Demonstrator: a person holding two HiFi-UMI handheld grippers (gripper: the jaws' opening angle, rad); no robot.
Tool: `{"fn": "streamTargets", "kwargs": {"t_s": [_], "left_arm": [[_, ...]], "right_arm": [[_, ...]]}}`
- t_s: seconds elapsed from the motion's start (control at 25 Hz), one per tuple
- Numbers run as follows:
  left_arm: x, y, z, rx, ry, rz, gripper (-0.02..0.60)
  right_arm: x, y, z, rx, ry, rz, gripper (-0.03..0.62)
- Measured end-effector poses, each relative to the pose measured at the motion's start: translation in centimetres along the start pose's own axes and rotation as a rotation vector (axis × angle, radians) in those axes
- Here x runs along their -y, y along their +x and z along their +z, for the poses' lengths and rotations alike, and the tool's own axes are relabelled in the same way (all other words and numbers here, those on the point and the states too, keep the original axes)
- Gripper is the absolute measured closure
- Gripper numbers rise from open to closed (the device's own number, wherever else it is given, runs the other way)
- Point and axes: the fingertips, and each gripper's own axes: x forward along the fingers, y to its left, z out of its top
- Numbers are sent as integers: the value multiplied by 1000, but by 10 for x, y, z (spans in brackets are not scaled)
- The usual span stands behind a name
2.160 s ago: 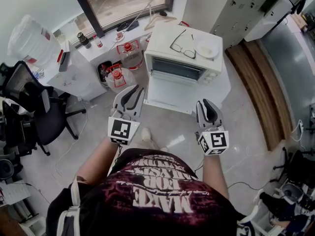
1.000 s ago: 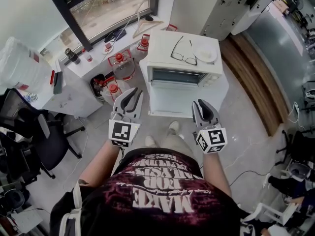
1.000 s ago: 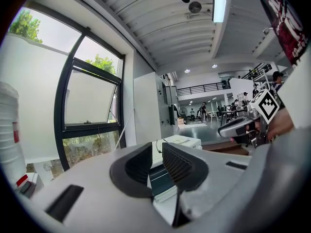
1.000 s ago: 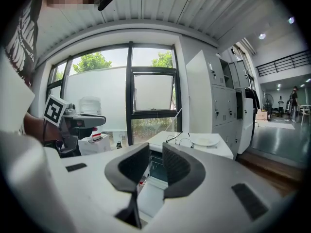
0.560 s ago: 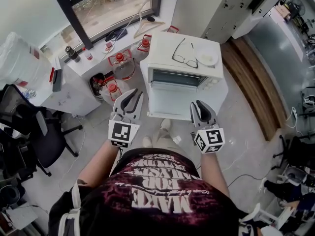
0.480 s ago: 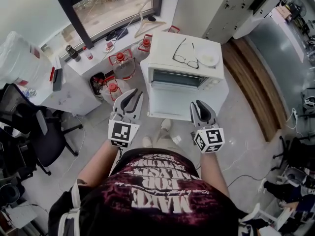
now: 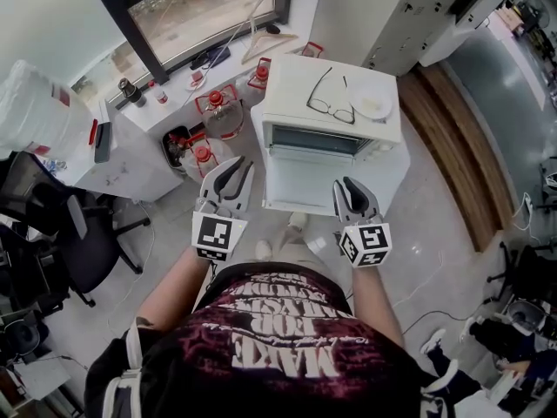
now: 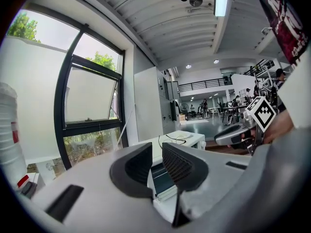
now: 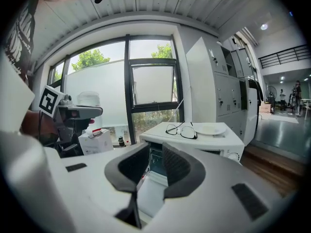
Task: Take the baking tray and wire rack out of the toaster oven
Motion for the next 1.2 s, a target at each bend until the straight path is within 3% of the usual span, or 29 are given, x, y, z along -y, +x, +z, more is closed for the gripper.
{"fn": "streamTargets", "kwargs": {"t_s": [0.56,1.2], "left_arm": [[-8,33,-17,-56,-6,-7,528],[-4,70,-16,-69,3,-24,528]], "right_arm": [[31,63,-52,-113,44,-19,510],[73,132,-104,-203,309,-36,501]]}}
